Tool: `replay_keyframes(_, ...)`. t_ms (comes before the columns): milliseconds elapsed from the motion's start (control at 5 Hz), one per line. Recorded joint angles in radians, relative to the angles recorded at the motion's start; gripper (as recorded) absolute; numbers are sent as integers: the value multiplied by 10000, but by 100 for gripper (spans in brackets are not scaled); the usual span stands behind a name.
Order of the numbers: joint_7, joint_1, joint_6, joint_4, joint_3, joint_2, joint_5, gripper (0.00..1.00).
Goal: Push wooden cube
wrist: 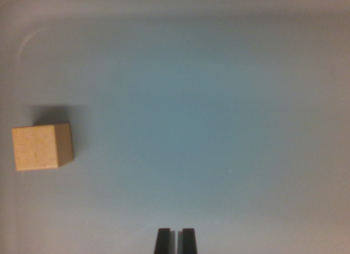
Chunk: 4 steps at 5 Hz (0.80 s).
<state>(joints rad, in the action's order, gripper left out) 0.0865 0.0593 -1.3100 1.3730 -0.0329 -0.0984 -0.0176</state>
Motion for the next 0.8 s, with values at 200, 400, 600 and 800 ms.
replay_keyframes(200,194,128,465,-290,-115,-198,43,0)
replay_keyframes(400,194,128,465,-290,-115,-198,43,0)
replay_keyframes(600,388,256,929,-578,-230,-395,87,0)
replay_keyframes(800,388,256,929,-578,-230,-395,87,0)
